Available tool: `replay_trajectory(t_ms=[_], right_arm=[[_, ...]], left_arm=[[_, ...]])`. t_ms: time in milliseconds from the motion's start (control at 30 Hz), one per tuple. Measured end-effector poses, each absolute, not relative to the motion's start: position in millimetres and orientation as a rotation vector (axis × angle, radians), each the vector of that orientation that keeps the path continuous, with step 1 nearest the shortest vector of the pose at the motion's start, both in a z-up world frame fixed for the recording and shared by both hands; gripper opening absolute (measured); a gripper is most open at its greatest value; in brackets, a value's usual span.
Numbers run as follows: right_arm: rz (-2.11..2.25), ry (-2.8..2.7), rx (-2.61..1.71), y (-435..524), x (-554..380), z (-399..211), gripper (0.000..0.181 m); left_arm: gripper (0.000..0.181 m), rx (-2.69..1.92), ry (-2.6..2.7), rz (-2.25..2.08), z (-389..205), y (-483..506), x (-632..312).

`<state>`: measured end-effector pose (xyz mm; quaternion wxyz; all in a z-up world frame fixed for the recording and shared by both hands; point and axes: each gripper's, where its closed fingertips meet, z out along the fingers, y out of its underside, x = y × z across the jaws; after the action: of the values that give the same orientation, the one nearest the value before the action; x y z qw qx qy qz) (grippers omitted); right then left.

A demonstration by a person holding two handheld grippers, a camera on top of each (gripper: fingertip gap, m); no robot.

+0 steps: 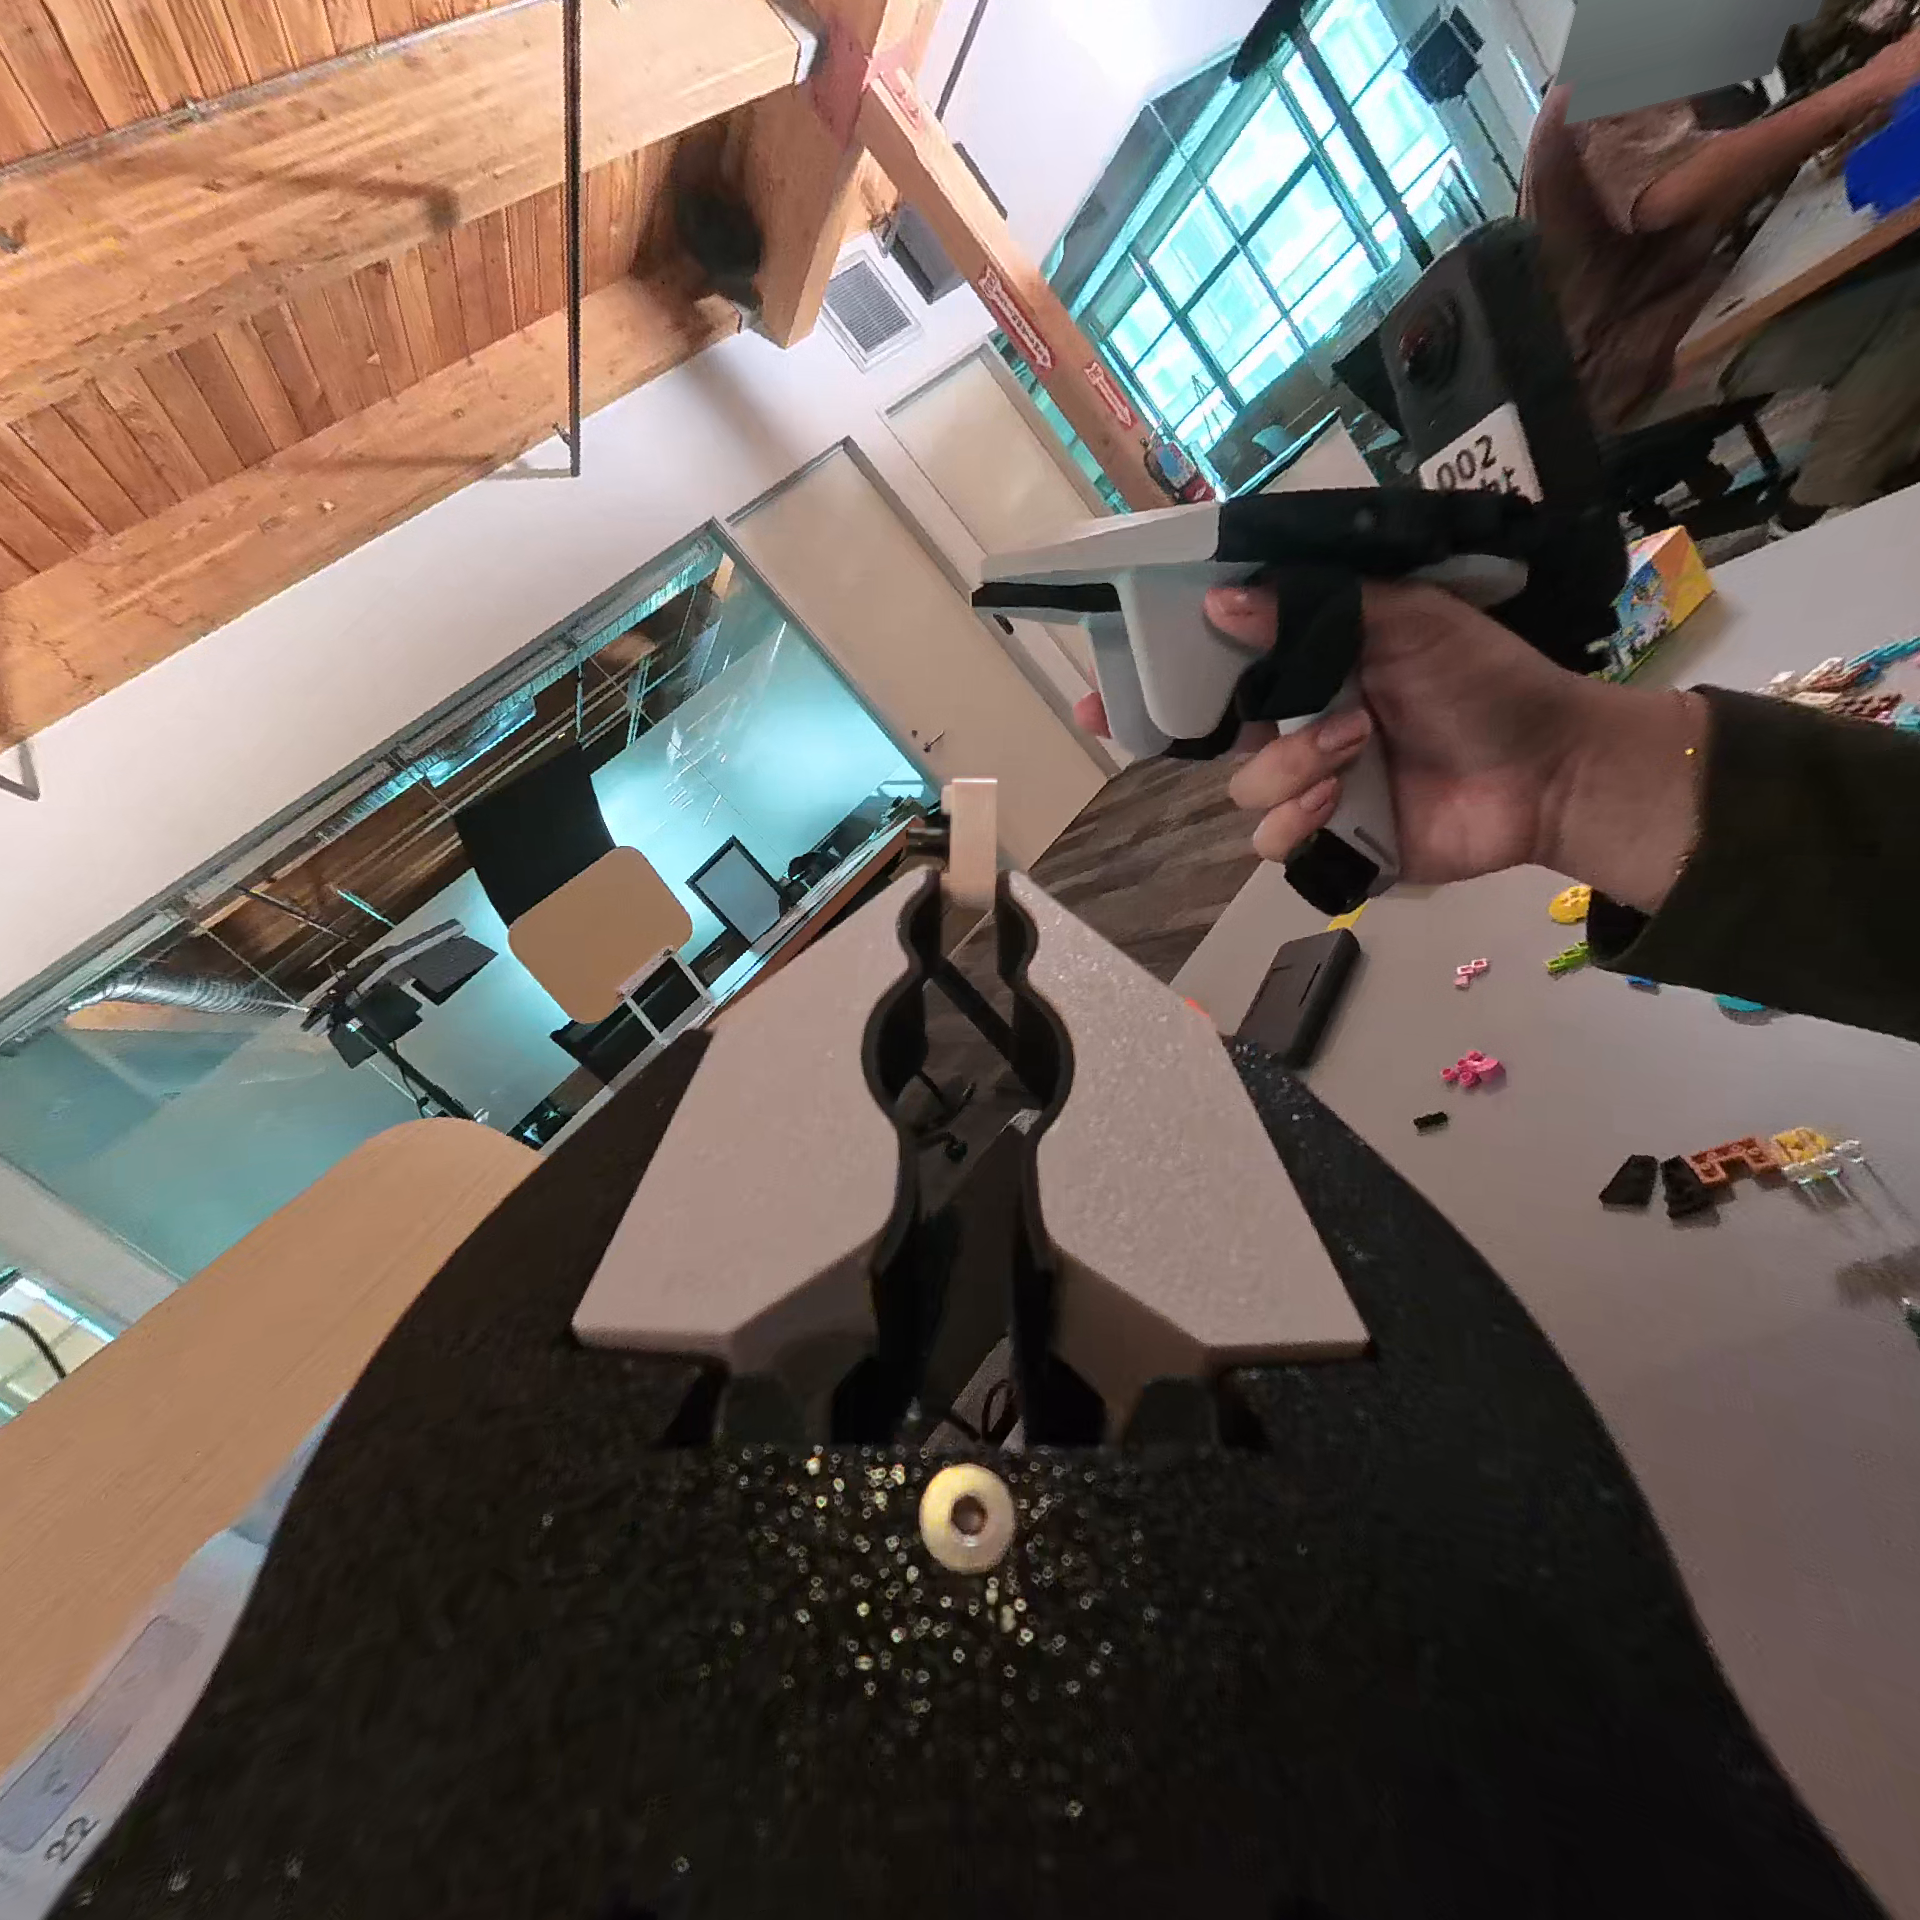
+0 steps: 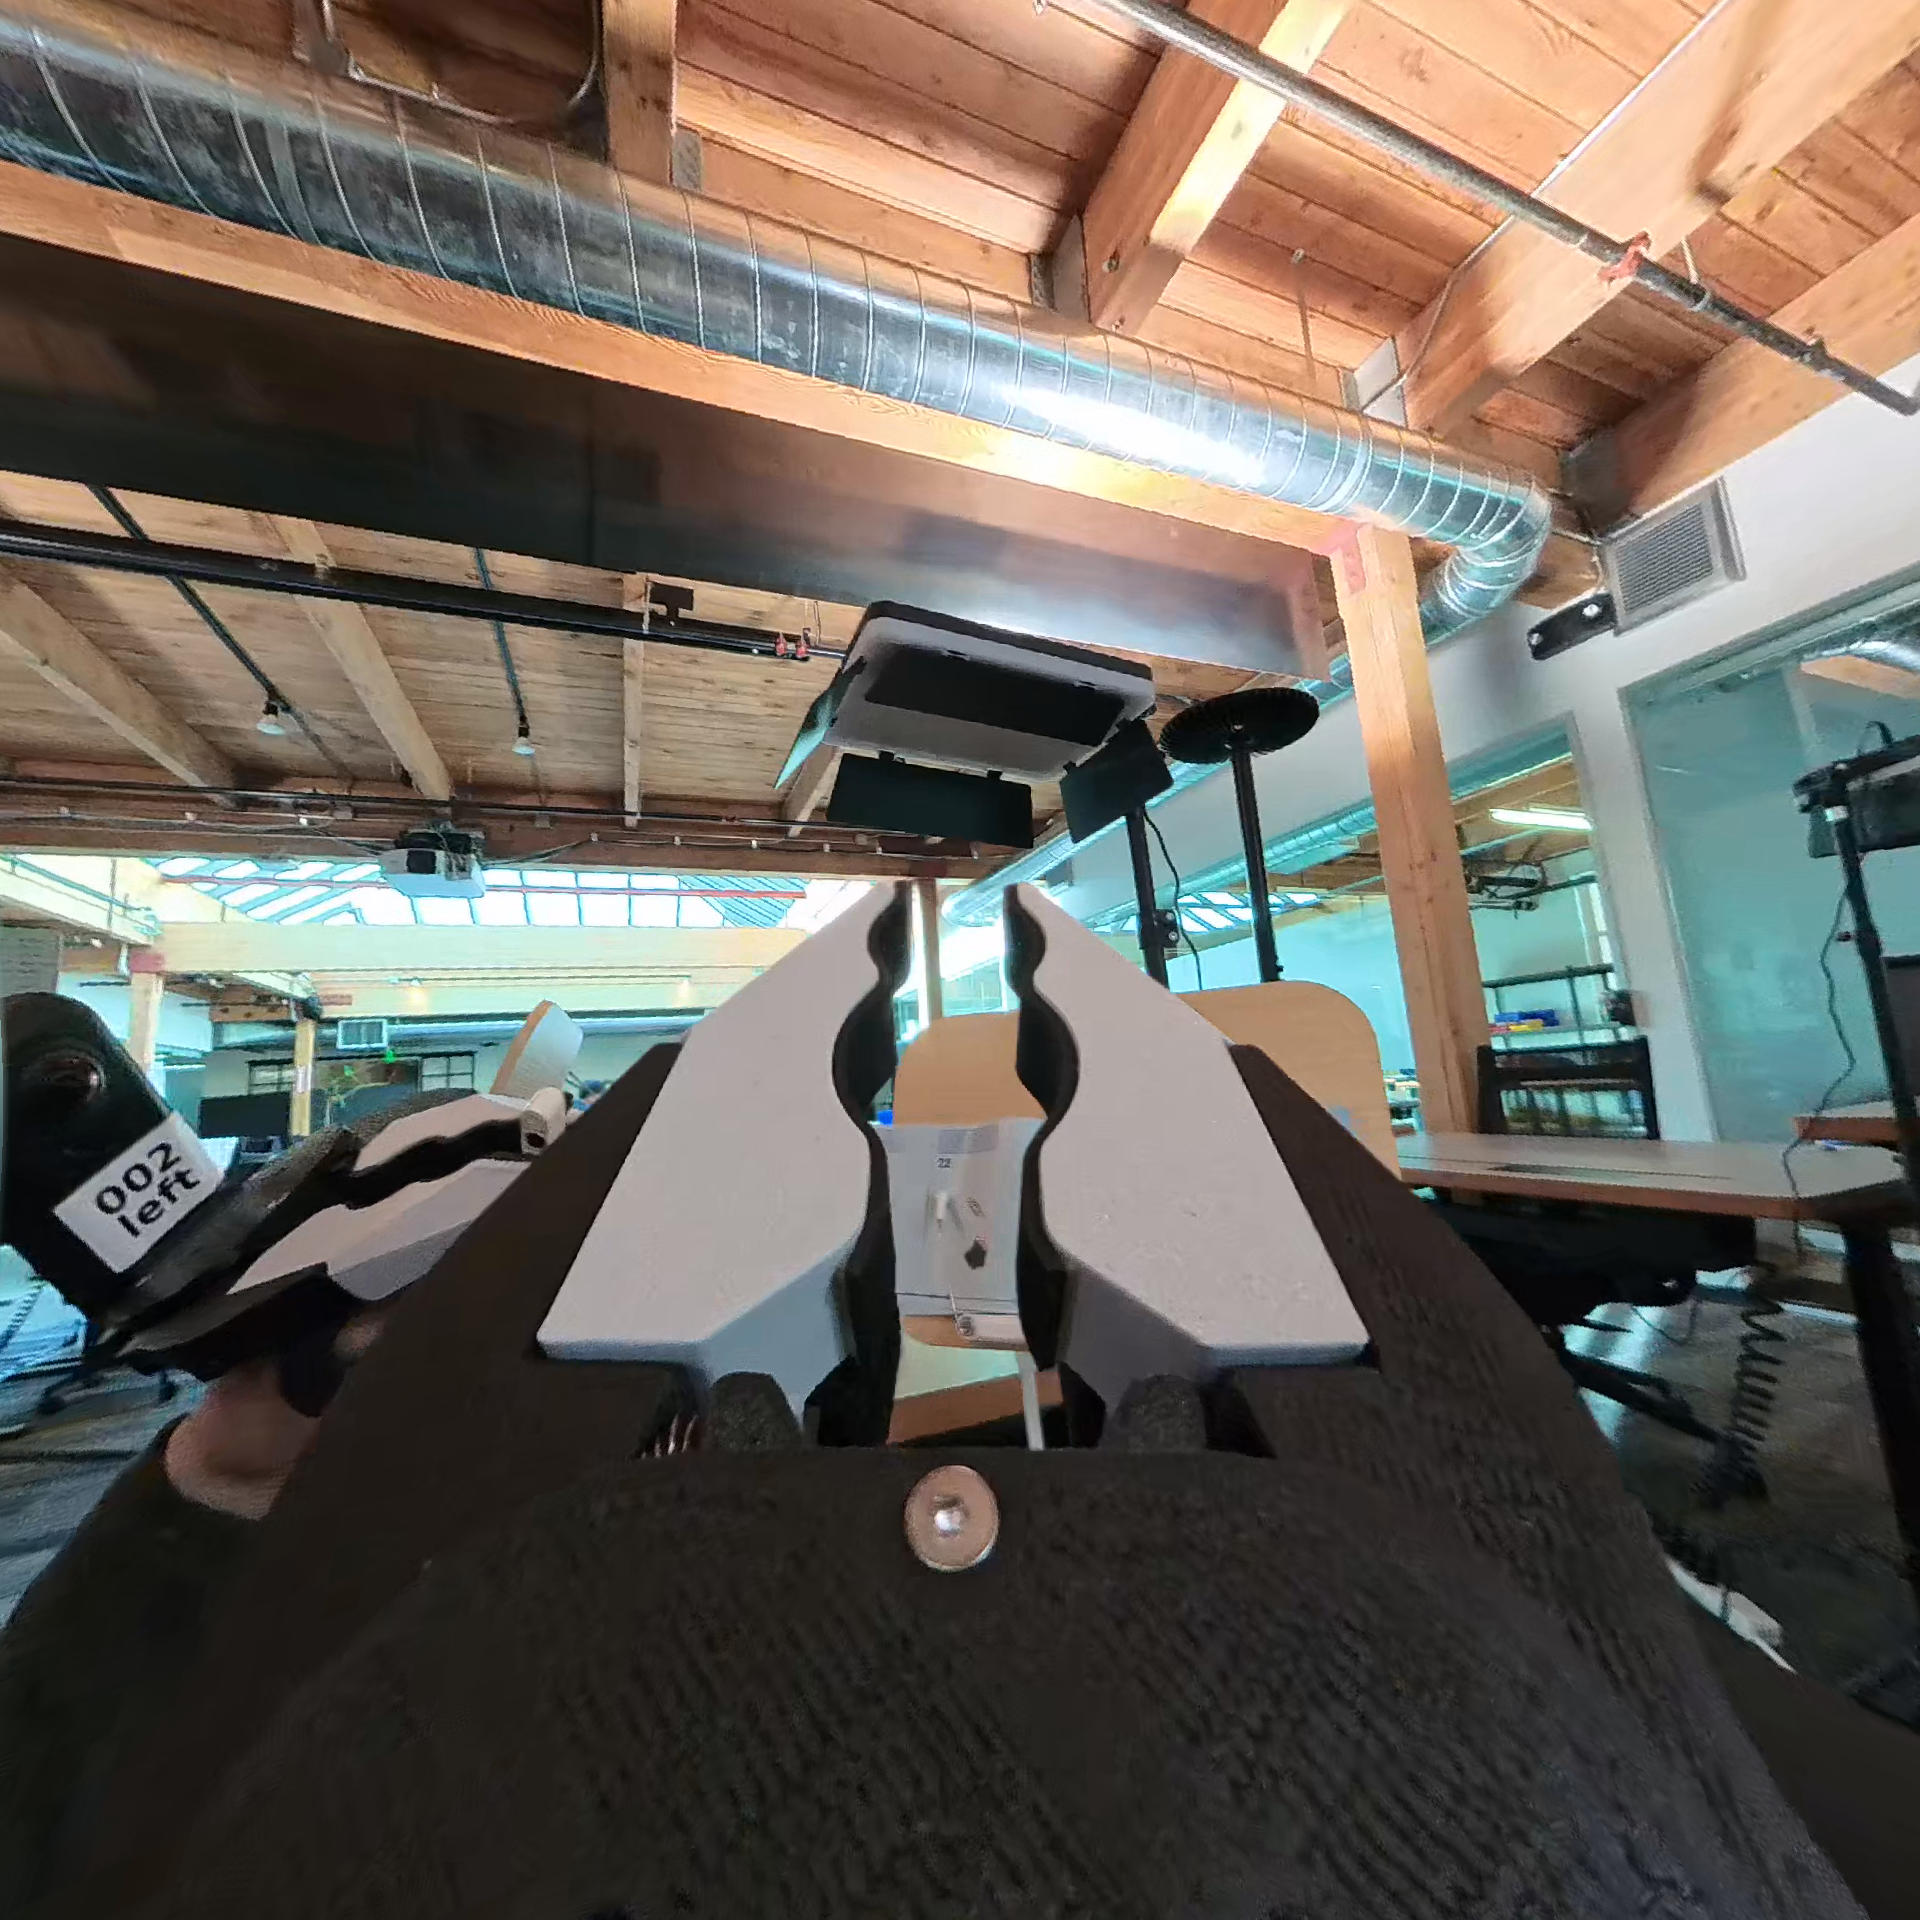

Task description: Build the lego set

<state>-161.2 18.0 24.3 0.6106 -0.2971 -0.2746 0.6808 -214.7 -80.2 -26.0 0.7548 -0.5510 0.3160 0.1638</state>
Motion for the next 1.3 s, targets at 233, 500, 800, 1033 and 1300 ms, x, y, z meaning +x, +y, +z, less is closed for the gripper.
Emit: replay_trajectory(t_ms=[233, 500, 800, 1033, 1300], right_arm=[[1.535, -0.607, -0.675, 17.9, -157.8, 27.5, 0.016], [1.538, -0.612, -0.674, 14.7, -160.9, 27.8, 0.015], [1.587, -0.615, -0.615, -3.8, -159.8, 35.7, 0.015], [1.570, -0.604, -0.598, -22.4, -170.3, 36.9, 0.013], [1.455, -0.785, -0.556, -87.8, -198.4, 32.8, 0.012]], left_arm=[[0.007, -1.209, 0.701, 0.428, -25.3, -84.1, -218.2], [0.007, -1.269, 0.722, 0.530, -34.9, -75.6, -225.2], [0.007, -1.364, 0.578, 0.747, -31.8, -114.7, -214.8], [0.007, -1.571, 0.377, 0.904, -38.7, -177.0, -214.8], [0.007, -1.625, 0.199, 1.087, -29.1, -277.1, -204.1]])
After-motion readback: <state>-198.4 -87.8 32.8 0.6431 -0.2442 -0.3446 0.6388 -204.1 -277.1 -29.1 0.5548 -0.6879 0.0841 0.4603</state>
